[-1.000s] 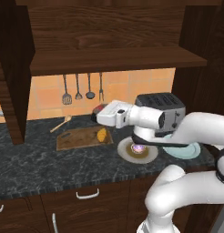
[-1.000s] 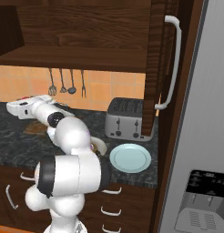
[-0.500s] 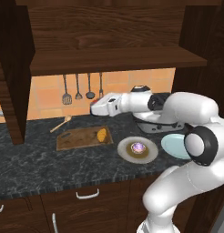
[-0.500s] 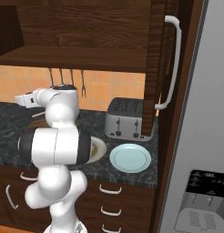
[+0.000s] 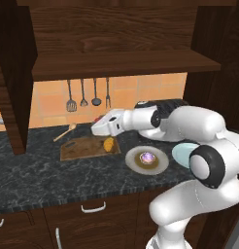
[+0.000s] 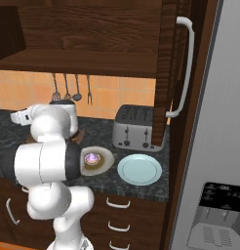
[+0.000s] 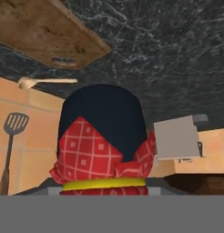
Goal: From the different types of pastries on the counter, select a croissant and place it on the cutting board. Then retrieve a jar of jam from the cabinet and place it alongside the croissant on the cutting board.
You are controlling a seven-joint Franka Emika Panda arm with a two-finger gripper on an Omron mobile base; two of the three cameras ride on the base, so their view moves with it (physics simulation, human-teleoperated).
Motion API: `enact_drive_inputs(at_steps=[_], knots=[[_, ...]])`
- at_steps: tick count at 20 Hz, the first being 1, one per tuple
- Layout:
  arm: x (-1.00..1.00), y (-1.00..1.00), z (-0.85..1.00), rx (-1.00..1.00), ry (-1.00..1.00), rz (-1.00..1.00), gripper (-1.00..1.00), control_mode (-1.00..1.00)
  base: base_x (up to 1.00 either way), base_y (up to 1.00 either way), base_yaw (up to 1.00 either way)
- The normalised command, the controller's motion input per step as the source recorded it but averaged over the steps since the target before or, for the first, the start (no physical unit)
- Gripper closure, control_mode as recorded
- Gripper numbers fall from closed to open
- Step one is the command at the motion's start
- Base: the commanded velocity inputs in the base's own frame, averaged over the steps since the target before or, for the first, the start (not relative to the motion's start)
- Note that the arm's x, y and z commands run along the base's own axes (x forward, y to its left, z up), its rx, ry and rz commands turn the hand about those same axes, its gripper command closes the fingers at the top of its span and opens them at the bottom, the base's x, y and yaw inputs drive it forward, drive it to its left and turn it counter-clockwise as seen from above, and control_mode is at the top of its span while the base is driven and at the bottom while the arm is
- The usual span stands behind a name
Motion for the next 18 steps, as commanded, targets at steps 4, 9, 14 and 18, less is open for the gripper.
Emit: enact_drive_inputs(at_steps=[4, 9, 14, 18], knots=[[0.33, -0.43, -0.68, 0.28, 0.01, 0.29, 1.0, -1.0, 0.0, 0.0, 0.0], [0.16, -0.48, -0.82, -0.05, 0.11, 0.13, 1.0, -1.0, 0.0, 0.0, 0.0], [0.5, -0.41, -0.24, 0.02, 0.04, 0.07, 1.0, -1.0, 0.0, 0.0, 0.0], [0.74, -0.37, -0.01, 0.07, 0.04, 0.02, 1.0, -1.0, 0.0, 0.0, 0.0]])
